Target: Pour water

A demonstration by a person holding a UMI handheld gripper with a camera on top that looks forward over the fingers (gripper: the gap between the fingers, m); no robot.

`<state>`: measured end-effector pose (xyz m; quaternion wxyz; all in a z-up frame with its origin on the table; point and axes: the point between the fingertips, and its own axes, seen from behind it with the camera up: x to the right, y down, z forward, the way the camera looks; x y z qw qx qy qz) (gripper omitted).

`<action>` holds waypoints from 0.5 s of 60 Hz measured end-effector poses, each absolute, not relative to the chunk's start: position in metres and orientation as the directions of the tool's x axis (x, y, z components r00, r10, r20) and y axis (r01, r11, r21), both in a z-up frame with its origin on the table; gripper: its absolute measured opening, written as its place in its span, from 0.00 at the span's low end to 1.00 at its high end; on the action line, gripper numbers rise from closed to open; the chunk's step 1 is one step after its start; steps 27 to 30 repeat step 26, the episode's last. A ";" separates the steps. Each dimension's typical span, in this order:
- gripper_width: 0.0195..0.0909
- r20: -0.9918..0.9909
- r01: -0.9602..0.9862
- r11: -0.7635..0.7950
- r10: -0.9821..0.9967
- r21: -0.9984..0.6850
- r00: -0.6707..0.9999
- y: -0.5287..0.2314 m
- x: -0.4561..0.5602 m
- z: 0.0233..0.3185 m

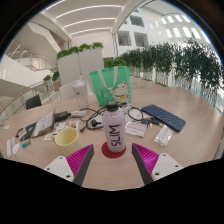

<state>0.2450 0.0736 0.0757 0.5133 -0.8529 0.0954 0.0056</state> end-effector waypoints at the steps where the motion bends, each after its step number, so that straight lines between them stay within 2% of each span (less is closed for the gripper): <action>1: 0.89 -0.104 -0.167 -0.458 -0.161 -0.873 0.982 0.064 0.242 0.079; 25: 0.90 -0.037 -0.127 -0.403 -0.223 -0.907 0.974 -0.134 0.150 0.195; 30: 0.90 -0.033 -0.124 -0.400 -0.226 -0.908 0.973 -0.140 0.146 0.198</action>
